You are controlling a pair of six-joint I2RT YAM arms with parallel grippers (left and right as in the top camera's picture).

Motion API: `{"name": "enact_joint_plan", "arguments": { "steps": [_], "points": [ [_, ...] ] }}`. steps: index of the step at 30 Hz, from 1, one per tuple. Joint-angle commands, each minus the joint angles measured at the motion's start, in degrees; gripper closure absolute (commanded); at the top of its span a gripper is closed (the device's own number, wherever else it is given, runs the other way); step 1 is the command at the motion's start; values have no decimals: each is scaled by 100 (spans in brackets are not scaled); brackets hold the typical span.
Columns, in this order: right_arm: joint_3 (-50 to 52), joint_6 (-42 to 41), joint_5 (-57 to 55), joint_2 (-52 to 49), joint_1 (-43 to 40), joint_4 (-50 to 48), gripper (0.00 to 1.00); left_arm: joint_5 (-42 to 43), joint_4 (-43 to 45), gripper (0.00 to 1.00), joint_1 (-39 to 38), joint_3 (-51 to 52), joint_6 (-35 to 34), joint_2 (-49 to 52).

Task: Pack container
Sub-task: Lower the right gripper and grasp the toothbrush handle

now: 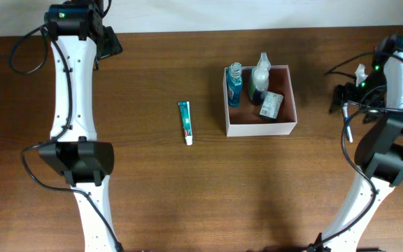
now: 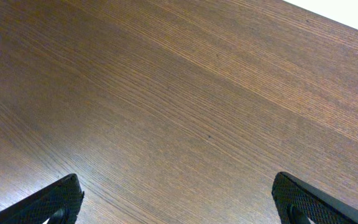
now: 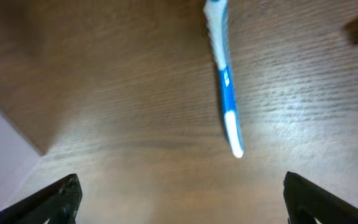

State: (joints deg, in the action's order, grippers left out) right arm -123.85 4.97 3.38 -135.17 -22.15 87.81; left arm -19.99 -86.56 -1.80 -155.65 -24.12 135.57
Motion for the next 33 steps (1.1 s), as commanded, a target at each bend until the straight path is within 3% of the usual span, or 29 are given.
{"name": "enact_joint_plan", "arguments": {
  "steps": [1,14,33],
  "points": [
    [125,345,-278,72,-15,-229,1,-39,-7,1,11,9,-70,46],
    [184,1460,0,-28,-17,-866,1,-39,-7,1,9,9,-70,46],
    [247,1733,85,-514,-15,-990,2,-39,-4,1,11,9,-70,46]
  ]
}}
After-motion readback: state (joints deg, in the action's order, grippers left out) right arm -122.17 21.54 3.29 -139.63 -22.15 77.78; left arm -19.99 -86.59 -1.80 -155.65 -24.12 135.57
